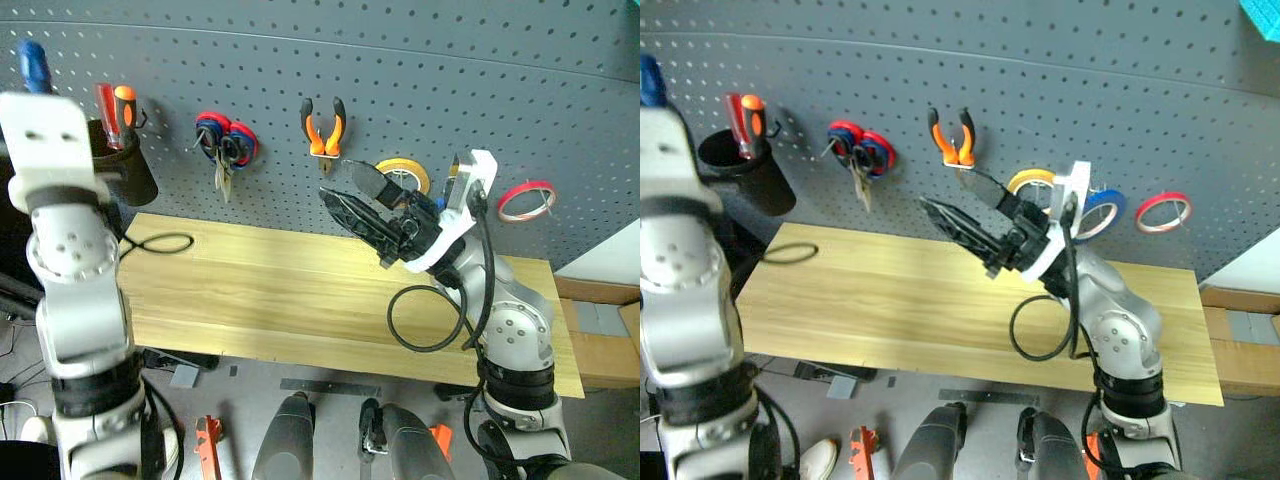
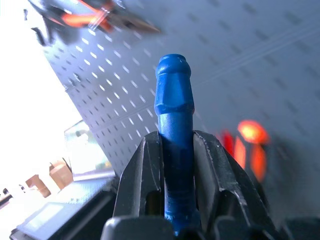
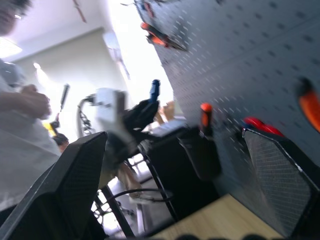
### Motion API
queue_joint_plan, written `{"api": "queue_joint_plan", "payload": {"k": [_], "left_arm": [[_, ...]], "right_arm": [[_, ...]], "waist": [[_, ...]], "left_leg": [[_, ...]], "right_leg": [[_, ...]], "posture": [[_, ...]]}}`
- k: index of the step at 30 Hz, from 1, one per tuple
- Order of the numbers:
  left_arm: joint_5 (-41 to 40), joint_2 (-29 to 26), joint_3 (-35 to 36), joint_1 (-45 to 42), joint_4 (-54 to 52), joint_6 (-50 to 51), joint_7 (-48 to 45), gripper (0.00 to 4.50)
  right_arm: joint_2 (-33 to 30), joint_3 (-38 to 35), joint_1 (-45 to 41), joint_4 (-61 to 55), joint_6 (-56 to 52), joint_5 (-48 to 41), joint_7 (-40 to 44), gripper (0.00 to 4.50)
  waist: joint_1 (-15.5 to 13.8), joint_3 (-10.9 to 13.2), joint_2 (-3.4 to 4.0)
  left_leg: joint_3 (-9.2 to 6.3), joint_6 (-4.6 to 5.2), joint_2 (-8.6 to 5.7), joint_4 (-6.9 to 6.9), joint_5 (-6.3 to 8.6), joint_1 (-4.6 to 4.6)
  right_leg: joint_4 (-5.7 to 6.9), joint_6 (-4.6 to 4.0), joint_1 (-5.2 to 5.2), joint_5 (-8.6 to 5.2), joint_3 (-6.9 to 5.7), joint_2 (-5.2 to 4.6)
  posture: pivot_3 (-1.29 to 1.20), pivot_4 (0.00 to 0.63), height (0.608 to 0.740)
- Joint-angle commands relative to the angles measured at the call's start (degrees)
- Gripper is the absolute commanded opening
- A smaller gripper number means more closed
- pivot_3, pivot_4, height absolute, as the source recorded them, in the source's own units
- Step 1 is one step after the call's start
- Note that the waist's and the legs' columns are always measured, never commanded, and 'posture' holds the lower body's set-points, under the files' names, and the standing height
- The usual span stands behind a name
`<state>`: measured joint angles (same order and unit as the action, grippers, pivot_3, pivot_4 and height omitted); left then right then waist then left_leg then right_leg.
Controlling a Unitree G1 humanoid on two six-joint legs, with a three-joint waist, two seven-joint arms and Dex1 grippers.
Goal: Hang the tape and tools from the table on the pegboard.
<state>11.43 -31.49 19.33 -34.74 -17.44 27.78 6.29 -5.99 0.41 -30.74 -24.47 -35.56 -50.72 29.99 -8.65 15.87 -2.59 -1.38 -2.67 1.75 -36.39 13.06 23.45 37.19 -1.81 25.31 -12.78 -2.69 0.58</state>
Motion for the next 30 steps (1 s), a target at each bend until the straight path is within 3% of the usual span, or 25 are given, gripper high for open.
{"api": "queue_joint_plan", "payload": {"k": [1,18,30], "left_arm": [[-1.31,-0.30,0.94,-4.73,7.36,-6.44,1.59,0.49],[-6.14,-6.26,-1.71,-25.05,49.93,-31.80,-0.75,0.49],[-8.26,-4.52,-3.22,-27.16,62.79,-36.19,-0.92,0.49]], "right_arm": [[0.67,-0.06,-1.26,-0.84,2.48,0.28,0.08,4.50],[3.97,2.88,-3.00,1.90,6.67,4.64,-0.87,4.50],[3.35,3.09,-1.83,1.33,6.58,5.35,-1.22,4.50]], "waist": [[-0.33,-0.21,-0.01],[-0.49,-0.44,-0.24],[0.19,-0.45,-0.27]], "left_leg": [[0.03,0.00,-0.05,0.00,0.00,0.00],[0.00,0.02,-0.05,-0.66,-0.04,-0.02],[0.01,0.01,-0.04,-0.67,-0.07,-0.04]], "right_leg": [[0.00,0.00,0.00,0.00,0.02,-0.06],[0.73,-0.35,0.01,0.21,-0.11,-0.09],[0.84,-0.49,0.02,0.29,-0.13,-0.09]], "posture": [[0.30,0.160,0.740],[0.27,0.172,0.740],[0.25,0.182,0.740]]}}
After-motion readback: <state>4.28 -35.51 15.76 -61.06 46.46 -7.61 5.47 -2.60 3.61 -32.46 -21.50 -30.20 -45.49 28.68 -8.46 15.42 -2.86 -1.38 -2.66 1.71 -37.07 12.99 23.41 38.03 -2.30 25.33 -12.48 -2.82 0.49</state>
